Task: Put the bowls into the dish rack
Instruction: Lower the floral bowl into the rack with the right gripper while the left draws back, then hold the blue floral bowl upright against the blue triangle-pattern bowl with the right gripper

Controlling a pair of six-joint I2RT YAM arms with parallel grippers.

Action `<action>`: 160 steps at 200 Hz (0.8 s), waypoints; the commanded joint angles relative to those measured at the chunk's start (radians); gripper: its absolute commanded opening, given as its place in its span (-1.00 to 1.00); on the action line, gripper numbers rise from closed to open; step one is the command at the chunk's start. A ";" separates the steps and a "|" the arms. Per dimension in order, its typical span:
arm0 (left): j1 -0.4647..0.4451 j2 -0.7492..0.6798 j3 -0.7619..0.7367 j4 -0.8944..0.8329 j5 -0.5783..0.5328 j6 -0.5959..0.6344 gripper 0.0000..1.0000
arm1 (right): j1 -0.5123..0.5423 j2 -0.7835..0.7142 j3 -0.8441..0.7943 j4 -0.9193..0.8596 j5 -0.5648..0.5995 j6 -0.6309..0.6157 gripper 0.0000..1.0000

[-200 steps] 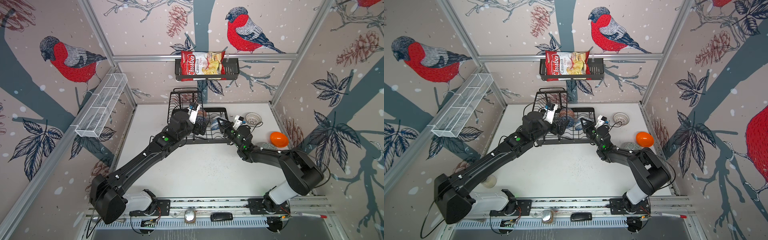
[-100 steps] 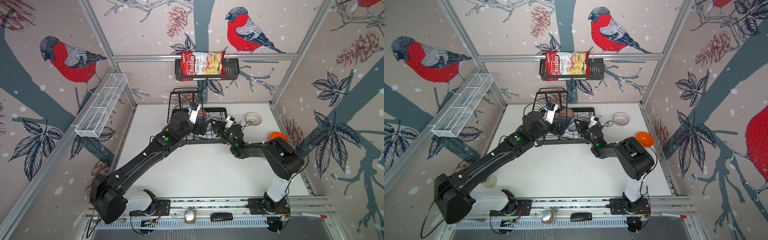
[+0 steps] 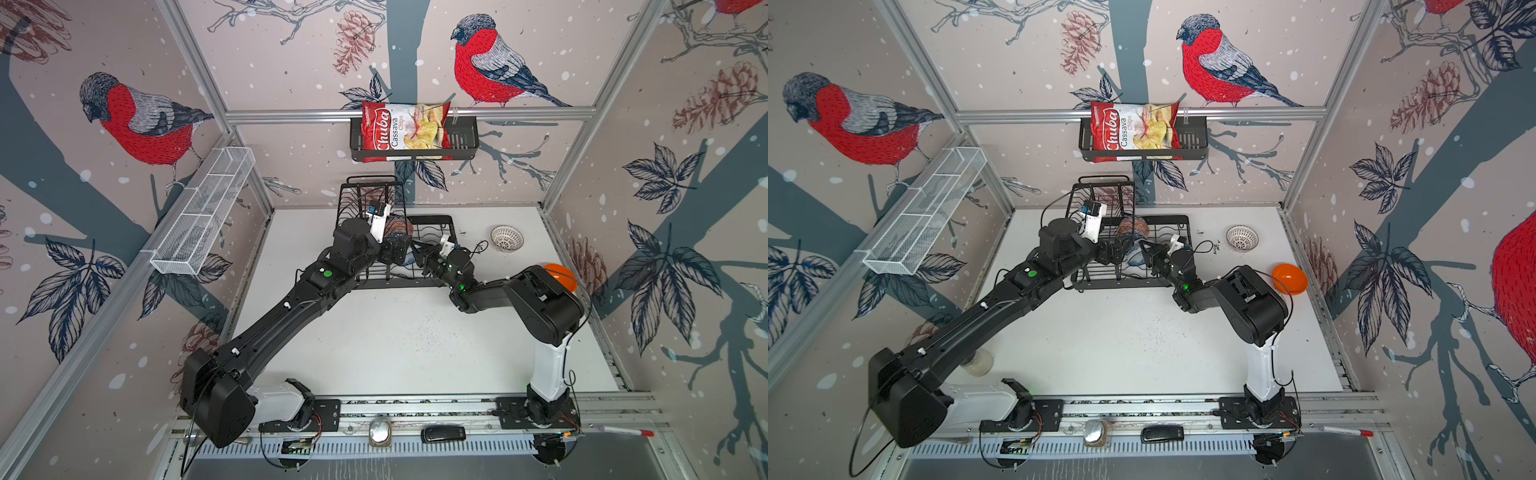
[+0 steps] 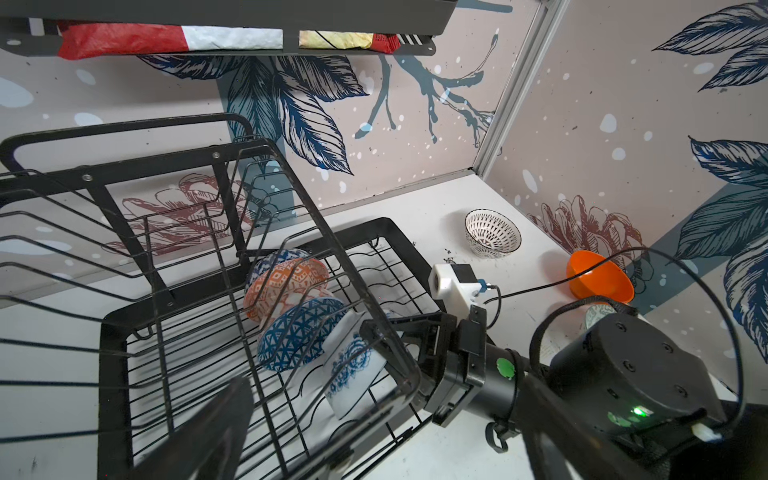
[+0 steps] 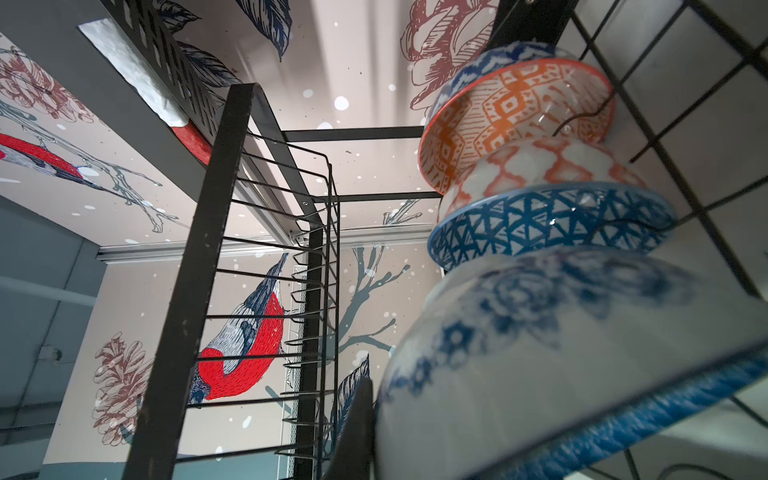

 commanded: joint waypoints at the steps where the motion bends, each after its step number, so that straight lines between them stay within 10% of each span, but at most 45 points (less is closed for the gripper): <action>1: 0.002 0.002 0.002 0.016 0.014 -0.001 0.96 | 0.007 0.023 0.034 0.087 -0.016 0.018 -1.00; 160: -0.002 0.006 0.000 0.020 0.031 -0.009 0.96 | 0.054 0.170 0.151 0.101 -0.005 0.110 -1.00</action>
